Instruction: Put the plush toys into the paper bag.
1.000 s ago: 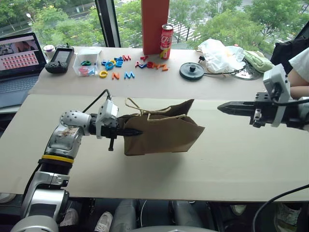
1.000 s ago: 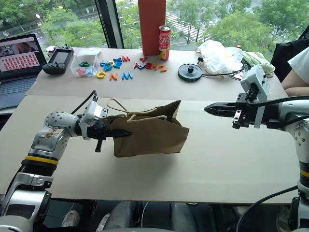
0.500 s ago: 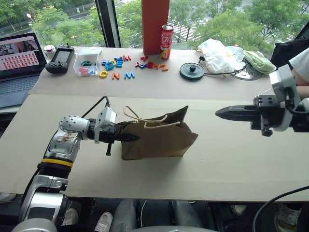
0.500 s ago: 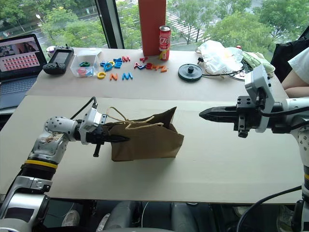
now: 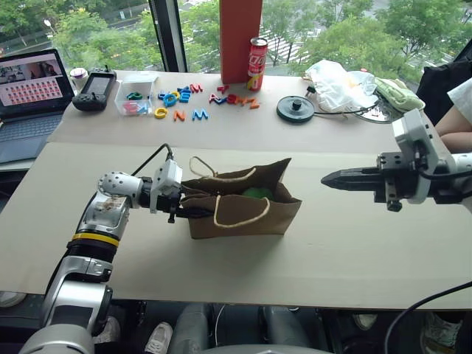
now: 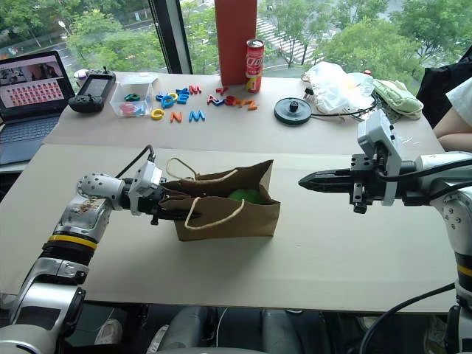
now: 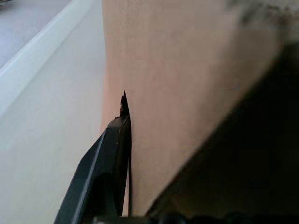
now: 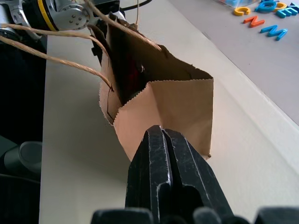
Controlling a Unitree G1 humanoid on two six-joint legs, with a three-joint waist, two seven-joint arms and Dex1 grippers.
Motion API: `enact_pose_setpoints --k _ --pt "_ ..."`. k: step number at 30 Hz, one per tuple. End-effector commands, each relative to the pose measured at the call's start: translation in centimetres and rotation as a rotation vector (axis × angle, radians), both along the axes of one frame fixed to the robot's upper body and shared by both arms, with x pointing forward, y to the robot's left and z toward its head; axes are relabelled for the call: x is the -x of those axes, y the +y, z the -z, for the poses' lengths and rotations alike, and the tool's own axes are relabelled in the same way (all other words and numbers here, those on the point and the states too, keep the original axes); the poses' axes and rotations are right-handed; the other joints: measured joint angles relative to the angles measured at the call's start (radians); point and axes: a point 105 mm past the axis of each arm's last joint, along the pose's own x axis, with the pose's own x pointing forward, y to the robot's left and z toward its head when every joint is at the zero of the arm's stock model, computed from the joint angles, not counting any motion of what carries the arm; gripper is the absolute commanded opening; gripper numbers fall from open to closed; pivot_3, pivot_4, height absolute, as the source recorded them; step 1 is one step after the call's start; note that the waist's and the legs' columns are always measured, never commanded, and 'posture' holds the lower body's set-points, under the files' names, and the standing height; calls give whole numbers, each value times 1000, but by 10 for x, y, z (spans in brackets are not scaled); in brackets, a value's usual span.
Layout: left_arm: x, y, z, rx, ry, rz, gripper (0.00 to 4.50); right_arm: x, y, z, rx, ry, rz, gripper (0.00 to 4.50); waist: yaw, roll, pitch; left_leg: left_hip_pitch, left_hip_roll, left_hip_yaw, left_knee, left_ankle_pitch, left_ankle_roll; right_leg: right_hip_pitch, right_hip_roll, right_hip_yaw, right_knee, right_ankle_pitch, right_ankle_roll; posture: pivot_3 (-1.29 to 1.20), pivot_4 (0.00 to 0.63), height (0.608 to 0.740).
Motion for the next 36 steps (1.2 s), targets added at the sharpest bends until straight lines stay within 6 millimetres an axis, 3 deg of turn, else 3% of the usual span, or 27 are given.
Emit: enact_pose_setpoints --k 1,2,3,11,14,22,28,36 --pt "0 0 -13 -9 -36 11 4019 0 1 -13 1 -73 -9 0 0 0 0 0 0 0 0 0 0 0 0 0 0 0 0 0 150 739" --pt "0 1 -15 -11 -34 11 4389 0 1 -14 0 -75 -9 0 0 0 0 0 0 0 0 0 0 0 0 0 0 0 0 0 150 739" --pt "0 3 -18 -12 -31 10 4466 -1 1 -14 0 -76 -9 0 -1 0 0 0 0 0 0 0 0 0 0 0 0 0 0 0 150 739" --pt "14 14 -58 -8 6 -1 4466 -3 5 -11 7 -79 -28 0 -3 0 0 0 1 0 0 0 0 0 0 0 1 0 0 0 150 739" --pt "29 26 -87 -5 25 -28 4466 -4 8 -10 14 -80 -41 0 -6 0 0 0 1 0 0 0 0 -1 0 0 1 0 0 0 150 739" --pt "42 53 -127 41 76 -116 4466 -2 9 -3 35 -73 -56 0 -12 1 1 1 1 0 0 0 0 0 0 0 1 0 0 0 150 739" --pt "41 60 -140 93 92 -152 4466 -5 9 -6 37 -86 -60 0 -11 1 1 1 1 1 0 0 0 0 0 0 1 -1 0 0 150 739" --pt "37 57 -135 103 87 -162 4466 -8 12 -6 41 -88 -74 0 -11 1 1 1 1 1 0 0 0 -1 1 0 1 -1 0 0 150 739"
